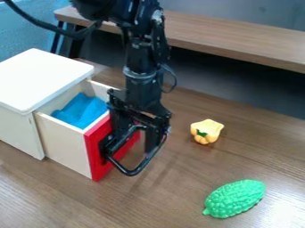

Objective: Close the drawer

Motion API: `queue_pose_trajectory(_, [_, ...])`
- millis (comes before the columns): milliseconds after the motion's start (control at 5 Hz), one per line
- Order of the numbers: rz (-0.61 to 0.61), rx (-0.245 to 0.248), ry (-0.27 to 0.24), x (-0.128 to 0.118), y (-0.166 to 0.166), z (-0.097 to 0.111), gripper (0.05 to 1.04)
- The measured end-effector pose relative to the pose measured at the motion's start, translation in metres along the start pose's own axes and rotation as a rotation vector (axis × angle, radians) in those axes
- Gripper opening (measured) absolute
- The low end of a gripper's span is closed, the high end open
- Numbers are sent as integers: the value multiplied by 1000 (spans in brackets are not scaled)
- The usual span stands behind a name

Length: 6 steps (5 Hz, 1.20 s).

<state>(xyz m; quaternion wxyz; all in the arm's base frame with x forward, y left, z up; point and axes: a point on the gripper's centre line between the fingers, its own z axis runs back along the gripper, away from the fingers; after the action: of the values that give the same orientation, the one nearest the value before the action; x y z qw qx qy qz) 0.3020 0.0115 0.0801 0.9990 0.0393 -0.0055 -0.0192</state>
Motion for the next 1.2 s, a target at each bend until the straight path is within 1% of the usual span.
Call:
queue_pose_trajectory(200, [-10, 67, 18, 0, 6, -5, 1000])
queue_pose_trajectory(400, [0, 97, 17, -1, 16, -7, 1000])
queue_pose_trajectory(600, [26, 106, 26, -3, 26, -9, 999])
queue_pose_trajectory(1000, [72, 122, 24, -5, 44, -11, 999])
queue_pose_trajectory(1200, [103, 143, 38, -9, 59, -12, 999])
